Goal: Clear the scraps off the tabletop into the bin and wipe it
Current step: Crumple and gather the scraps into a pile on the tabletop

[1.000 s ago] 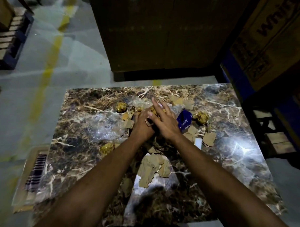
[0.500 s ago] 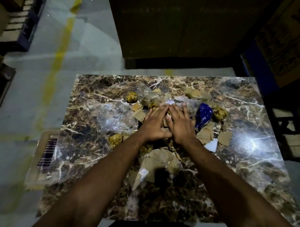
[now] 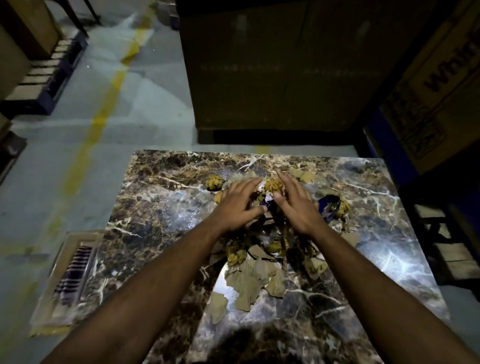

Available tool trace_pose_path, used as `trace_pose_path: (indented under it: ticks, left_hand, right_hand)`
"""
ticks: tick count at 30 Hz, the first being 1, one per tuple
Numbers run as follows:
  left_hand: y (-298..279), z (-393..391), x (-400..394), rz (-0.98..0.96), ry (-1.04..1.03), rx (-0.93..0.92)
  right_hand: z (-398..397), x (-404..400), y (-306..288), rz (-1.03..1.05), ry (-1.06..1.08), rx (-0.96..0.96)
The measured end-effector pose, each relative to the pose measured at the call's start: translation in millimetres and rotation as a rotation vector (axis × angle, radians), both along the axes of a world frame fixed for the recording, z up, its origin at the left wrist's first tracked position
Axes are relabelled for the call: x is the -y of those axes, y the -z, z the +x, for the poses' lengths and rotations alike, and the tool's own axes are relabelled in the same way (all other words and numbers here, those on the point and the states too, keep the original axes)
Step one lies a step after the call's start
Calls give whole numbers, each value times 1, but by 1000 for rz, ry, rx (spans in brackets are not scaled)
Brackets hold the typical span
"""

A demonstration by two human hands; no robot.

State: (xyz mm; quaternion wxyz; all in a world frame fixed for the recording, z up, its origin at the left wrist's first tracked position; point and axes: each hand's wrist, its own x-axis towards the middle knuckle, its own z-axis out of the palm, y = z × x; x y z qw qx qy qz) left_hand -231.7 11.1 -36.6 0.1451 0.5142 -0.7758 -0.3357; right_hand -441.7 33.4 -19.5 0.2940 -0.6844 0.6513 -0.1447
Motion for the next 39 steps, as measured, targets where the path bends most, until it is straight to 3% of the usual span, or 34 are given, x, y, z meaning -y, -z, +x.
trace_pose_path:
  ticks: [5,9,12,15,17,20,25,27,33,39]
  left_hand:
    - [-8,-1,14,-95,6,-39]
    - [-26,-31,30,-163,81,-78]
    - [-45,-64,43,-183,189,2]
    - [-54,-90,62,-151,225,70]
    - [-59,-105,77,-125,190,-8]
    - [-59,-139,109,63,136,-118]
    - [-1,-196,156,175,314,310]
    - [23,-212,156,225,366,364]
    - [46,-224,133,223,441,499]
    - [26,-216,122,323,402,467]
  right_hand:
    - [-6,0,-9,-104,-23,42]
    - [-17,0,-17,-112,37,324]
    - [-36,0,-24,-86,73,496]
    - [-68,4,-27,-170,178,558]
    - [-97,11,-21,-236,301,601]
    - [-146,23,8,-265,429,645]
    - [-189,24,83,-178,492,327]
    - [-188,21,99,-163,480,272]
    - [-159,17,99,-22,413,341]
    - [-129,3,62,18,528,717]
